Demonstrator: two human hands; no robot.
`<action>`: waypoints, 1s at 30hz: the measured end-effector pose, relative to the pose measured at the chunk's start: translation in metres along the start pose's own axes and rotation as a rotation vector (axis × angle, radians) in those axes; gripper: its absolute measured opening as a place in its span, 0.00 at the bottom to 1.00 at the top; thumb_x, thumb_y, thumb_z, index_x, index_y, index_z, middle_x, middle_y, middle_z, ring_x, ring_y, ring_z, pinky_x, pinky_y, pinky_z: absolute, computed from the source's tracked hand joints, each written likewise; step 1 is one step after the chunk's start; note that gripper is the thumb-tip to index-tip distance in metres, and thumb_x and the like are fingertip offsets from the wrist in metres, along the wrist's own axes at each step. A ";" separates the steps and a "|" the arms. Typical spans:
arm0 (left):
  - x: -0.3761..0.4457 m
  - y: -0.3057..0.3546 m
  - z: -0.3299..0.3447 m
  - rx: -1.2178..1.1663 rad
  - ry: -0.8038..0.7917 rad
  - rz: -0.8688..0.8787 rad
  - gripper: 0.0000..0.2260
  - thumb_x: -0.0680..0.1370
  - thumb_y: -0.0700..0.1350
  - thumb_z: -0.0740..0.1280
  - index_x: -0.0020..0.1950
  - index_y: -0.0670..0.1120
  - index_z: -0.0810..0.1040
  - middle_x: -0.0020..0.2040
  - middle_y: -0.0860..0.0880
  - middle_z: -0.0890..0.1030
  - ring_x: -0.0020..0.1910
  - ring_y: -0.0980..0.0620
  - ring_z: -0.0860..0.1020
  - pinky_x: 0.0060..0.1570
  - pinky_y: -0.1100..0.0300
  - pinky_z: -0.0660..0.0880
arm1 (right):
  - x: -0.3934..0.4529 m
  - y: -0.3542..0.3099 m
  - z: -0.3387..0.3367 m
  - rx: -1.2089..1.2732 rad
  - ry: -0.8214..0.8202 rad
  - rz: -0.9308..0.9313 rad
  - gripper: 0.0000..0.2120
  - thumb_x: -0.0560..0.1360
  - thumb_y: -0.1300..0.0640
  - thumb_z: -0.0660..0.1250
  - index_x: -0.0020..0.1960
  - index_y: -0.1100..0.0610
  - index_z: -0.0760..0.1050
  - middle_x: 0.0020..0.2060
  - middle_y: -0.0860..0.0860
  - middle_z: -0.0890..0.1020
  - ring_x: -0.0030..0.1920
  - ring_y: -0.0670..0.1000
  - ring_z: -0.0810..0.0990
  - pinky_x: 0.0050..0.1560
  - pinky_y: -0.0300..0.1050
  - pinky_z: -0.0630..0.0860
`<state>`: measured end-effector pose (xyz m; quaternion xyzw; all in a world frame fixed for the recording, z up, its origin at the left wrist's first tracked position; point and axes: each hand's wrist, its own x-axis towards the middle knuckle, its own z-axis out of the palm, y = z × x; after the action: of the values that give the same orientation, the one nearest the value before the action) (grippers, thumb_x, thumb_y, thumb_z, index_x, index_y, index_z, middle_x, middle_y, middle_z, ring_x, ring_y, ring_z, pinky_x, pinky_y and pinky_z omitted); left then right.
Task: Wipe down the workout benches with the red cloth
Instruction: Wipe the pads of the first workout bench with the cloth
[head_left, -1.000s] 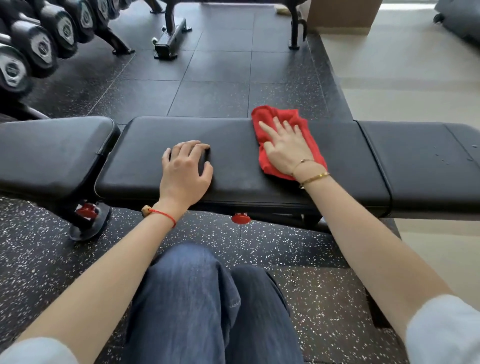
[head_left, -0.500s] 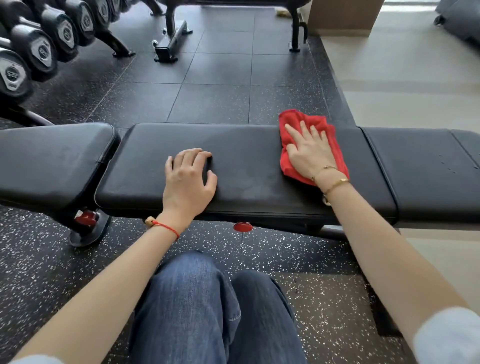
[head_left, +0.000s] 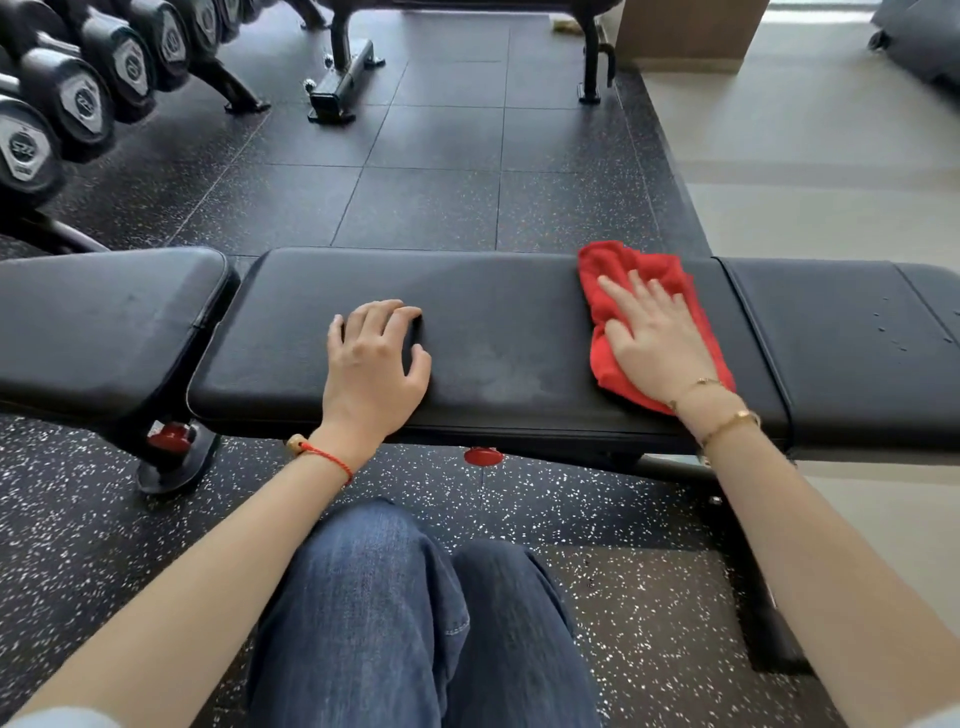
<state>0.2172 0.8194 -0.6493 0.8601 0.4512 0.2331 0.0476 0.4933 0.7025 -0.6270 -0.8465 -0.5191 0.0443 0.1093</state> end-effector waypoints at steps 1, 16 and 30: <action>0.000 0.001 0.000 0.005 -0.003 -0.004 0.18 0.77 0.48 0.61 0.66 0.47 0.75 0.66 0.47 0.76 0.69 0.45 0.70 0.73 0.41 0.60 | 0.008 -0.002 0.000 -0.010 0.008 0.081 0.27 0.79 0.52 0.53 0.78 0.45 0.54 0.78 0.54 0.53 0.78 0.57 0.52 0.77 0.53 0.44; -0.002 -0.003 0.000 -0.022 0.016 0.026 0.20 0.76 0.50 0.59 0.66 0.47 0.76 0.67 0.48 0.76 0.69 0.46 0.71 0.73 0.43 0.60 | -0.048 0.015 -0.003 -0.031 0.103 0.096 0.26 0.79 0.53 0.55 0.77 0.46 0.57 0.78 0.54 0.57 0.77 0.58 0.55 0.77 0.54 0.47; -0.002 -0.002 -0.001 -0.015 0.015 0.021 0.18 0.77 0.49 0.61 0.65 0.47 0.76 0.66 0.48 0.77 0.68 0.46 0.71 0.73 0.43 0.61 | -0.022 -0.061 0.014 0.043 -0.043 -0.238 0.27 0.80 0.52 0.53 0.77 0.44 0.53 0.78 0.51 0.53 0.78 0.54 0.50 0.77 0.53 0.41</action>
<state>0.2136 0.8186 -0.6496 0.8626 0.4409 0.2433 0.0481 0.4270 0.7114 -0.6270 -0.7753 -0.6170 0.0603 0.1204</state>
